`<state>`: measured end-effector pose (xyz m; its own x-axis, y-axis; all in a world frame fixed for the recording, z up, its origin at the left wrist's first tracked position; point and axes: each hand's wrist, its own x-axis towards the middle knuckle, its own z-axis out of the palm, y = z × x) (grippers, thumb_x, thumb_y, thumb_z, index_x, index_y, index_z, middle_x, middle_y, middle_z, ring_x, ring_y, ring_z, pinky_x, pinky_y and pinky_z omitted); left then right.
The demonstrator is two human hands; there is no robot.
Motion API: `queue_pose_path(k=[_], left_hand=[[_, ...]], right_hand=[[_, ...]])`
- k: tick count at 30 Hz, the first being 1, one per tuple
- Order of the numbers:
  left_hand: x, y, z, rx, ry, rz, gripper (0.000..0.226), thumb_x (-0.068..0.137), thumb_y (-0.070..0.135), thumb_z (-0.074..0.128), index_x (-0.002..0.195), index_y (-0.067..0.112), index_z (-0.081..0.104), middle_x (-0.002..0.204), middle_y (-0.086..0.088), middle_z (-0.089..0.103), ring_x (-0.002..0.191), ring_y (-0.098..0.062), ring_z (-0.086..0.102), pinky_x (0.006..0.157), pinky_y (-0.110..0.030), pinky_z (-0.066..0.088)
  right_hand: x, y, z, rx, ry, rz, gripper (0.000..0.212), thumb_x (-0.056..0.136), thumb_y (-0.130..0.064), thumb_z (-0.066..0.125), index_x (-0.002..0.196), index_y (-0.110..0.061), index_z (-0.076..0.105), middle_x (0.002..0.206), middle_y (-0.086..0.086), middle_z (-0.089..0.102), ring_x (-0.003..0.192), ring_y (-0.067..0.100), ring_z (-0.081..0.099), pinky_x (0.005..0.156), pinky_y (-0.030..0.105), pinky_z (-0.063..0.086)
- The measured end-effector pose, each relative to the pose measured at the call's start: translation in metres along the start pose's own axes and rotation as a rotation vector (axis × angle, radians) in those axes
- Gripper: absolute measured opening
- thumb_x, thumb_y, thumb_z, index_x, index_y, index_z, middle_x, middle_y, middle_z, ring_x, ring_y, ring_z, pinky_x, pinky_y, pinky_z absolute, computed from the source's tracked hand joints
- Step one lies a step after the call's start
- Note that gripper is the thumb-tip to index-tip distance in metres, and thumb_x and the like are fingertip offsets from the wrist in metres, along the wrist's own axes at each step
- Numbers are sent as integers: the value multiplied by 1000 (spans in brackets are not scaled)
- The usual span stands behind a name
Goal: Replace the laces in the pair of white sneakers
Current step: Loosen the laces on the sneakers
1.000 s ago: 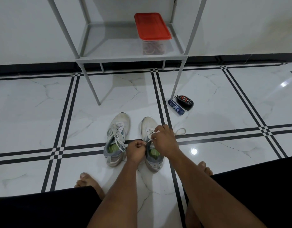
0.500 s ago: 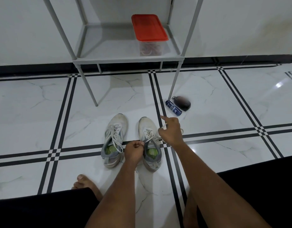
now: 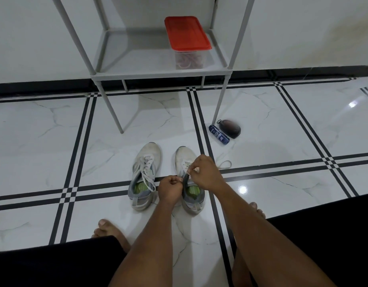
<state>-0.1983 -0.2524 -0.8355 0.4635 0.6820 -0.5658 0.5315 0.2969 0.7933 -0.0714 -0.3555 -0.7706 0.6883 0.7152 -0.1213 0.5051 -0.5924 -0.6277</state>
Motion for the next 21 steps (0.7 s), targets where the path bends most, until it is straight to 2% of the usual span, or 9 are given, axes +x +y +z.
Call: queue_pose_path(k=[3, 5, 6, 7, 9, 11, 14, 17, 21], left_hand=[[-1, 2, 1, 27, 26, 5, 11, 83, 13, 70, 80, 19, 78, 77, 3, 77, 83, -23, 75, 89, -48, 63], [1, -1, 1, 33, 18, 6, 12, 83, 12, 70, 81, 21, 78, 79, 4, 78, 84, -22, 75, 89, -48, 63], [1, -2, 1, 33, 14, 14, 14, 83, 12, 69, 81, 23, 78, 80, 4, 78, 85, -22, 75, 89, -49, 63], [0, -2, 0, 30, 21, 26, 18, 83, 11, 68, 82, 28, 76, 82, 4, 77, 86, -22, 74, 89, -49, 62], [-4, -1, -1, 35, 45, 104, 30, 84, 9, 64, 89, 38, 68, 91, 4, 75, 91, -22, 72, 88, -47, 62], [-13, 8, -2, 160, 27, 242, 39, 88, 7, 61, 102, 43, 61, 111, 1, 65, 97, -22, 69, 87, -43, 60], [-22, 22, 1, 536, -36, 413, 42, 92, 9, 58, 124, 36, 61, 130, 1, 45, 98, -25, 66, 85, -42, 58], [-29, 30, 8, 805, -28, 496, 41, 92, 16, 59, 131, 30, 59, 132, 2, 44, 97, -26, 65, 75, -39, 56], [-27, 29, 16, 999, 9, 639, 28, 99, 42, 52, 123, 28, 56, 122, -1, 52, 96, -26, 64, 72, -42, 56]], right_hand=[[11, -12, -20, 342, 153, 142, 13, 96, -17, 69, 90, -25, 76, 99, -7, 64, 84, 3, 62, 86, 32, 54], [23, -26, -40, 557, 268, 238, 16, 103, -24, 66, 117, -24, 75, 121, -2, 71, 98, 6, 66, 104, 38, 55], [28, -28, -47, 603, 284, 271, 36, 105, -28, 64, 141, -27, 64, 143, 3, 63, 117, 12, 62, 115, 40, 47], [29, -27, -50, 557, 253, 299, 60, 106, -35, 62, 162, -29, 40, 162, 8, 44, 137, 18, 51, 122, 41, 38], [24, -18, -43, 281, 110, 378, 102, 101, -54, 65, 169, -31, -8, 175, 15, 5, 157, 38, 26, 125, 51, 28], [5, -7, -25, 59, 7, 405, 122, 89, -63, 74, 168, -18, -8, 170, 18, 8, 151, 47, 33, 119, 54, 38], [-23, 10, 6, -32, -43, 338, 76, 86, -53, 79, 137, -7, 48, 133, 13, 50, 116, 34, 62, 91, 42, 55], [-37, 26, 21, -5, 24, 217, 22, 93, -37, 71, 87, -16, 69, 85, 0, 68, 82, 21, 66, 70, 34, 48], [-37, 32, 18, 57, 51, 249, 43, 95, -29, 65, 55, -20, 51, 58, -4, 55, 63, 16, 54, 62, 32, 36]])
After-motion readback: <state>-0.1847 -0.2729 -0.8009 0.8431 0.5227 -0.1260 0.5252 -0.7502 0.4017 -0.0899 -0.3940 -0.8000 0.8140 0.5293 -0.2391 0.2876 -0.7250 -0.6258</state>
